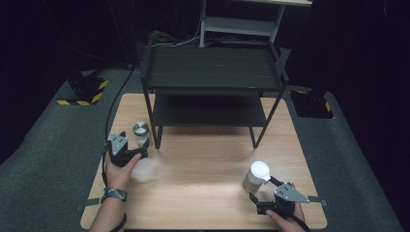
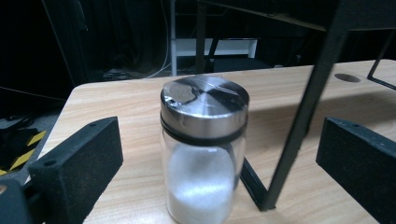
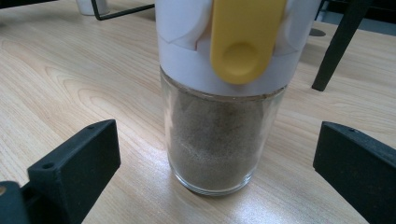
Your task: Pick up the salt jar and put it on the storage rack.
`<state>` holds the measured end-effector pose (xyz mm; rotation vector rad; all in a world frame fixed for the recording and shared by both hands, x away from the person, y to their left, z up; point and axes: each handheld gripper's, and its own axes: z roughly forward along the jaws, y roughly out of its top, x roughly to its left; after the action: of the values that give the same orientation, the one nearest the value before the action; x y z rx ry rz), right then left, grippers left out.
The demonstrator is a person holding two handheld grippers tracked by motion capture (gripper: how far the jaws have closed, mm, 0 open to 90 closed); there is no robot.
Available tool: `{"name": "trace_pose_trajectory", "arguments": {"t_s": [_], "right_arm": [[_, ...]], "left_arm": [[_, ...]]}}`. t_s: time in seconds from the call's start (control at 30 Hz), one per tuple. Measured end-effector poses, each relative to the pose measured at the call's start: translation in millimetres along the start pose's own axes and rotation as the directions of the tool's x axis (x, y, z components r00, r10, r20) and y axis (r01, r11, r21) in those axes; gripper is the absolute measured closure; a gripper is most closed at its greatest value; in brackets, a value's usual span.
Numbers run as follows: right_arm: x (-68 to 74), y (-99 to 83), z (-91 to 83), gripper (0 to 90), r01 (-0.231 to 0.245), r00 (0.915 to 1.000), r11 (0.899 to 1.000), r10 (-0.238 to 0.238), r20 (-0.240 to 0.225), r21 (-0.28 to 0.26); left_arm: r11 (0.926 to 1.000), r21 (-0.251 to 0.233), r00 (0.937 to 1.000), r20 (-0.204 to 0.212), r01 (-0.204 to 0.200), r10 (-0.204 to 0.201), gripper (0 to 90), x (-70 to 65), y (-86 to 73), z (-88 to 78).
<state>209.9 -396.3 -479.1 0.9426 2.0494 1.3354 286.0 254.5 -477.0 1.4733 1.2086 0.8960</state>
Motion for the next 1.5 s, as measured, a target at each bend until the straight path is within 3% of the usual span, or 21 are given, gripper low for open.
{"name": "trace_pose_trajectory", "arguments": {"t_s": [0.3,0.57,1.23,1.5], "right_arm": [[-0.6,-0.1,0.0,0.2,-0.007,1.0000,1.000,0.007,0.002,0.000],[0.2,-0.3,-0.2,0.2,-0.009,0.9999,1.000,0.009,0.007,-0.002],[-0.4,-0.4,-0.1,0.2,-0.015,0.9999,1.000,0.015,0.007,-0.002],[-0.7,-0.9,-0.3,0.2,-0.016,0.9999,1.000,0.016,0.006,-0.005]], "left_arm": [[1.0000,0.007,1.0000,-0.005,-0.001,0.001,5.4,6.1,1.0,16.1],[0.9997,0.023,0.9999,0.009,0.007,-0.008,7.4,10.9,-7.9,28.9],[0.9993,0.037,0.9997,0.024,0.005,-0.006,19.2,9.7,-16.2,43.5],[0.9992,0.028,0.9995,0.008,0.030,-0.030,29.5,7.7,-17.6,44.2]]}}
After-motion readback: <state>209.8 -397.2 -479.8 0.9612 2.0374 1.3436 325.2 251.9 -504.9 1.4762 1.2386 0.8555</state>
